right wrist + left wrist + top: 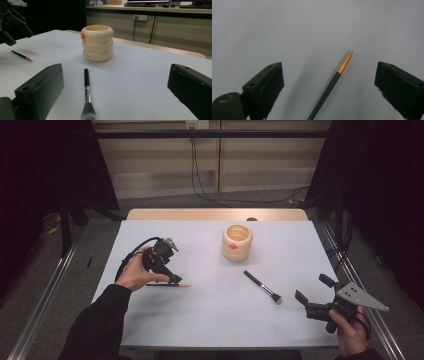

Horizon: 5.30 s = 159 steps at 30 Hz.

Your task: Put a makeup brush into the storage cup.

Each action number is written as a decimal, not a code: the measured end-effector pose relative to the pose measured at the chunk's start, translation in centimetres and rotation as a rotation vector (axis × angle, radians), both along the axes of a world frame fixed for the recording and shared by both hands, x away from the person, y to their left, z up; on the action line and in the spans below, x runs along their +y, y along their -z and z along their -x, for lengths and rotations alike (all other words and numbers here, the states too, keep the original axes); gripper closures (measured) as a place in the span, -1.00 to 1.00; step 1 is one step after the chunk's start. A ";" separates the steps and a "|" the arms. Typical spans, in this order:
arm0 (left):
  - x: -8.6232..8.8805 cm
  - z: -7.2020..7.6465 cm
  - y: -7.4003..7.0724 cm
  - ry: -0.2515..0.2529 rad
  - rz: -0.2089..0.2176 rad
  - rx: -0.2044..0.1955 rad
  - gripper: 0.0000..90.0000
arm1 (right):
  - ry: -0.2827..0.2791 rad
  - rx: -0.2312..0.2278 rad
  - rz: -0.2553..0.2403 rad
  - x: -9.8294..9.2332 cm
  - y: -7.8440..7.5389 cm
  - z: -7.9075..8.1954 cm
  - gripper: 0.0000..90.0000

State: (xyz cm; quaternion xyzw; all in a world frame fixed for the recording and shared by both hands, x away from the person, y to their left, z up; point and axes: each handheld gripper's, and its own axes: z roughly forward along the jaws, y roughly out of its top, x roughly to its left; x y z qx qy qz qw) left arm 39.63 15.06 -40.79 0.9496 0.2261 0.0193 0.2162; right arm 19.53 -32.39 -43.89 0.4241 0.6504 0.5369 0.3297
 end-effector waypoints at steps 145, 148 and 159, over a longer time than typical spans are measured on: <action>1.8 3.9 -2.1 -0.178 0.515 -0.188 0.85 | -0.015 0.011 -0.007 0.1 0.0 0.0 -1.00; 2.0 4.1 -2.1 -0.205 0.540 -0.221 0.85 | -0.015 0.013 -0.008 0.2 0.0 0.0 -1.00; 2.1 5.3 -2.1 -0.235 0.638 -0.304 0.85 | -0.013 0.012 -0.011 0.2 0.0 0.0 -1.00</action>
